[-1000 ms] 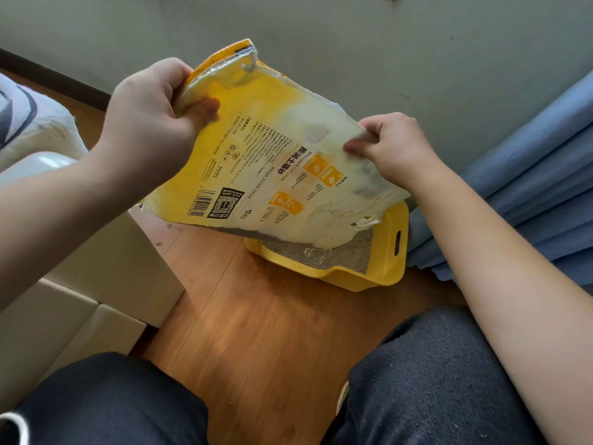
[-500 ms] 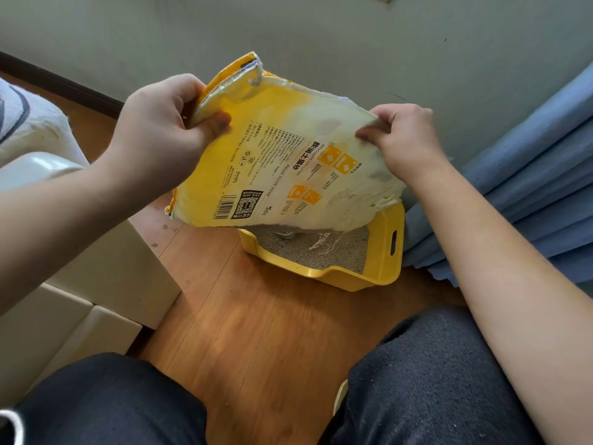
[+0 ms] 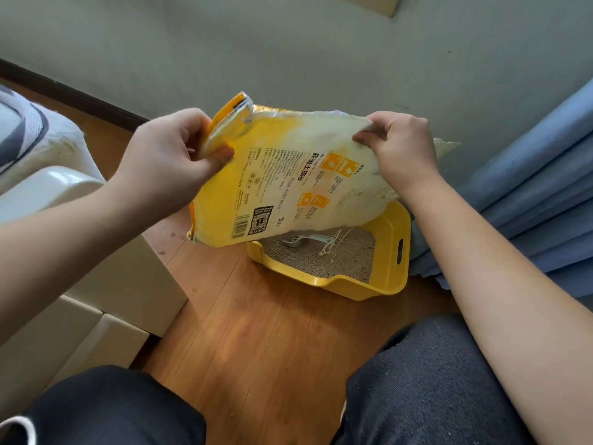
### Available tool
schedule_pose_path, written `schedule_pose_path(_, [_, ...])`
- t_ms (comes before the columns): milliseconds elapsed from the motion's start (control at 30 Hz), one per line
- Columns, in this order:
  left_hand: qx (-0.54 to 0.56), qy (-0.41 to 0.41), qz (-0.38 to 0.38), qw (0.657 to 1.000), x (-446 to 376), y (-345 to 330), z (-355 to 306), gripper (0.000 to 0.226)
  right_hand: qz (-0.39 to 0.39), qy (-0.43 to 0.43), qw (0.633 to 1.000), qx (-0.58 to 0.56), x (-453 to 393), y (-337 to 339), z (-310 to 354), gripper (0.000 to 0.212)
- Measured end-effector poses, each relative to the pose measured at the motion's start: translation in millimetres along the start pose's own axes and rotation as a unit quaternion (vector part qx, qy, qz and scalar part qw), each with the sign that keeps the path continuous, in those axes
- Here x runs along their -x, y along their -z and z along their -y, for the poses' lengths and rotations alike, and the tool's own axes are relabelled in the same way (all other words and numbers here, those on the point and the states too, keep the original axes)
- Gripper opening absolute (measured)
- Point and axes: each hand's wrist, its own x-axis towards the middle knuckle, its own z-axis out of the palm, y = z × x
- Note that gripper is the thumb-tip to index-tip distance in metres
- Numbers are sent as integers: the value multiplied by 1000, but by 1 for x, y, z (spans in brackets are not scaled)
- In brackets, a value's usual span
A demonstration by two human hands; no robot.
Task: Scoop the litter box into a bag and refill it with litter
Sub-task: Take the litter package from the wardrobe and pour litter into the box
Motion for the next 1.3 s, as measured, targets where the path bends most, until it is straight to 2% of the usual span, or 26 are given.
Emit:
schedule_pose_path(267, [-62, 13, 81, 995, -2, 2, 4, 18, 48, 69, 995, 47, 1, -4, 8, 12])
schedule_pose_path(433, [-92, 13, 224, 970, 0, 8, 0, 49, 72, 103, 989, 82, 4, -7, 18, 14])
schedule_pose_path(500, [-77, -10, 246, 966, -1, 11, -9, 58, 85, 137, 981, 104, 6, -10, 25, 12])
schedule_pose_path(567, [-93, -34, 220, 971, 0, 10, -21, 57, 89, 178, 973, 120, 8, -15, 32, 10])
schedule_pose_path(667, [-203, -90, 156, 962, 3, 0, -30, 53, 89, 236, 959, 132, 14, -24, 46, 7])
schedule_pose_path(767, [-259, -70, 185, 946, 4, -13, -29, 49, 71, 294, 944, 134, 23, -33, 65, 6])
schedule_pose_path(867, [-251, -41, 181, 950, 4, -21, -21, 22, 55, 320, 937, 131, 25, -37, 75, 7])
schedule_pose_path(1000, [-207, -37, 137, 968, 8, -22, -10, 26, 59, 308, 943, 111, 24, -45, 79, 12])
schedule_pose_path(1133, [-193, -50, 119, 973, 8, -19, -2, 21, 96, 285, 946, 121, 17, -45, 76, 9])
schedule_pose_path(1200, [-180, -48, 116, 976, 8, -18, -1, 23, 109, 233, 954, 155, 9, -35, 67, 14])
schedule_pose_path(1300, [-175, -38, 111, 978, 6, -16, 0, 24, 85, 160, 960, 213, 1, -16, 48, 17])
